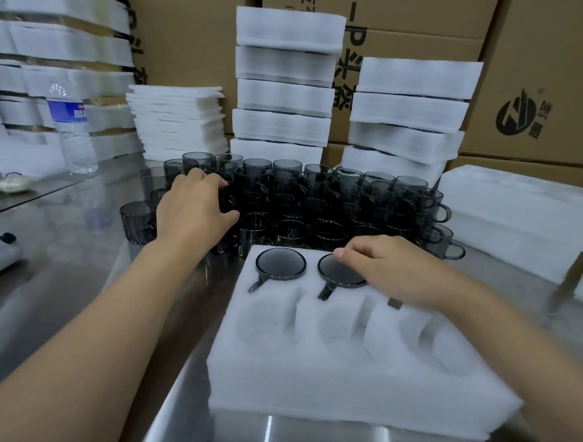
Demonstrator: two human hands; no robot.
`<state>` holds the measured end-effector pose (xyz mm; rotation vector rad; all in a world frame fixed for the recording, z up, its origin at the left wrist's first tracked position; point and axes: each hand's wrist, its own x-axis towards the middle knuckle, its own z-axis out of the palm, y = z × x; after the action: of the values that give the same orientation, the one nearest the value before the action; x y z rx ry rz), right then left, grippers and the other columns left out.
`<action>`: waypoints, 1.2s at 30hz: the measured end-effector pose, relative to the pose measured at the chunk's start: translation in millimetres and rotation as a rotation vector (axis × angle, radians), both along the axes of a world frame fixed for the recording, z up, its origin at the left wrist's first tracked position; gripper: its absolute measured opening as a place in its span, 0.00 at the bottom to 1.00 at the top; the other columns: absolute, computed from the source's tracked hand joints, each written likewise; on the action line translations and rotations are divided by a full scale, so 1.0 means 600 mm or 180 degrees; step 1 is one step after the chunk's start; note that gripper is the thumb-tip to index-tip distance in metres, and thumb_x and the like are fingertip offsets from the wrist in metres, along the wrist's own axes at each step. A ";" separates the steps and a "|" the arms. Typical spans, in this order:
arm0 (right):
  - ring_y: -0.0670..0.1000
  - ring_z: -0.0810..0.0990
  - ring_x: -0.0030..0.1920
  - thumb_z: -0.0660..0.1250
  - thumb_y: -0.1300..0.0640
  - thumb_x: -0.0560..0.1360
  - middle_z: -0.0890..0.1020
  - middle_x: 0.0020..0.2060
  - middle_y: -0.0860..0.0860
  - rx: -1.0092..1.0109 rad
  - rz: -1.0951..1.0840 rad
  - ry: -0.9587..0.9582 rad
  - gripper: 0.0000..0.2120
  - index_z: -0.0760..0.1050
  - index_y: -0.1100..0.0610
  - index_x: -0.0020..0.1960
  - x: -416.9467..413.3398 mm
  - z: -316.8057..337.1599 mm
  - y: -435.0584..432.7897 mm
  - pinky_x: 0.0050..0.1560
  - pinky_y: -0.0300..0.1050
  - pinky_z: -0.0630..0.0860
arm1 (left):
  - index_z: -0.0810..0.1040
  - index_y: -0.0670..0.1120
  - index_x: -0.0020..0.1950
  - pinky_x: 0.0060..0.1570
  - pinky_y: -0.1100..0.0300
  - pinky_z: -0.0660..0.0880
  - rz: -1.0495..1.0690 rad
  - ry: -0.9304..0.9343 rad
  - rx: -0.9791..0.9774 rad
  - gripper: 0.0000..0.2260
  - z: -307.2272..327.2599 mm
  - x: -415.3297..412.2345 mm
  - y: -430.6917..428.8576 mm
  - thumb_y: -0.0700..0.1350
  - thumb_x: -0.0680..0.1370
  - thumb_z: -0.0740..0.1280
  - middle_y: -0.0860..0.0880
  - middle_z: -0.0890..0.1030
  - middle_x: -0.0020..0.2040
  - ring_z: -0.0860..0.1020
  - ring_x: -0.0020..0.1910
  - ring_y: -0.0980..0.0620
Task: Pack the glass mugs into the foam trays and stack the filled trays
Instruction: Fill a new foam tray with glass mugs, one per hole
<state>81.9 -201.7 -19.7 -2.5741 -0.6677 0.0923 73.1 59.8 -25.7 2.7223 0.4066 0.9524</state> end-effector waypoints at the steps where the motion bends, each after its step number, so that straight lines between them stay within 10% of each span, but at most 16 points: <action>1: 0.48 0.78 0.28 0.56 0.38 0.78 0.73 0.30 0.45 0.0005 0.0002 0.0006 0.17 0.76 0.47 0.43 0.000 0.000 0.000 0.38 0.49 0.81 | 0.74 0.47 0.66 0.52 0.50 0.71 0.0002 -0.0032 0.0025 0.23 0.000 -0.001 -0.003 0.51 0.73 0.71 0.45 0.75 0.61 0.70 0.62 0.44; 12: 0.46 0.79 0.30 0.55 0.36 0.77 0.75 0.32 0.44 0.0355 -0.0037 -0.0120 0.21 0.77 0.50 0.44 0.007 -0.005 -0.002 0.29 0.39 0.77 | 0.79 0.45 0.58 0.43 0.59 0.66 -0.0668 -0.0991 0.0479 0.21 0.015 -0.027 -0.062 0.54 0.70 0.71 0.47 0.79 0.52 0.74 0.55 0.45; 19: 0.45 0.82 0.43 0.53 0.39 0.79 0.84 0.41 0.45 0.1590 -0.0122 0.0088 0.17 0.78 0.46 0.47 0.021 -0.003 0.003 0.54 0.48 0.77 | 0.80 0.44 0.57 0.44 0.60 0.68 -0.1384 -0.0980 0.0643 0.21 0.008 -0.040 -0.098 0.55 0.69 0.69 0.47 0.79 0.47 0.76 0.46 0.46; 36: 0.45 0.84 0.41 0.57 0.40 0.78 0.86 0.40 0.46 0.2230 -0.0163 0.0287 0.08 0.71 0.42 0.51 0.026 0.001 0.007 0.44 0.42 0.72 | 0.78 0.52 0.59 0.45 0.50 0.78 -0.2473 -0.0434 0.0583 0.19 0.005 -0.035 -0.098 0.43 0.70 0.75 0.52 0.69 0.66 0.72 0.53 0.53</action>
<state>97.5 -197.6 -18.9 -1.8981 -0.4865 -0.0387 52.1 1.0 -22.6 2.5638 -0.7450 0.9441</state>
